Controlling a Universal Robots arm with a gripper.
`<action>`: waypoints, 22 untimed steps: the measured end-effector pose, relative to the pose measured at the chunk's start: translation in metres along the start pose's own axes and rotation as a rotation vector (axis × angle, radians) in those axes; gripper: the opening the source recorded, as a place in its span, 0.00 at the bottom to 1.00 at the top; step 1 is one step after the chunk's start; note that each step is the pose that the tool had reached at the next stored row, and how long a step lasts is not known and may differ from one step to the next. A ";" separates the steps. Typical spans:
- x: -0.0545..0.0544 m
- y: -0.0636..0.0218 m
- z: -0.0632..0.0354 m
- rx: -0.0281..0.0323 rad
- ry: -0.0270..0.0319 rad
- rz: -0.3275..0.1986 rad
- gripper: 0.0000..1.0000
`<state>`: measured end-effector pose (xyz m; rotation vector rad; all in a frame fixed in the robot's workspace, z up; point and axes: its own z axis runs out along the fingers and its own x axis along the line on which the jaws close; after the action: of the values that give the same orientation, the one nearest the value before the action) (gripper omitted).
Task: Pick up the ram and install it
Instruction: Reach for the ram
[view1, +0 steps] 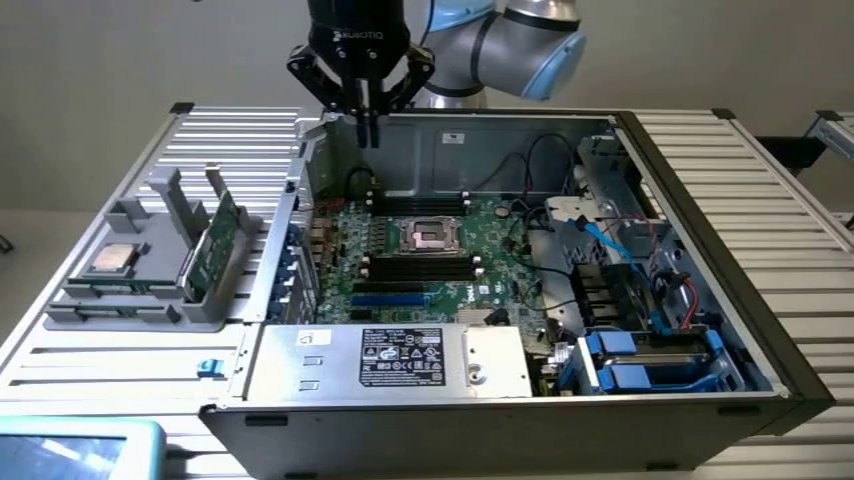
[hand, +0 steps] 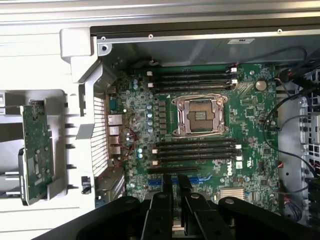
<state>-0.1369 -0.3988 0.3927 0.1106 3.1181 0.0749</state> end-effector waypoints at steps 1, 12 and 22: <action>0.004 -0.0003 0.0000 -0.0001 0.0000 0.000 0.17; 0.054 -0.0038 -0.0013 -0.0001 0.0000 -0.001 0.32; 0.099 -0.0070 -0.0026 -0.0001 0.0000 -0.002 0.32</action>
<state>-0.2363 -0.3988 0.3930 0.1077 3.1182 0.0750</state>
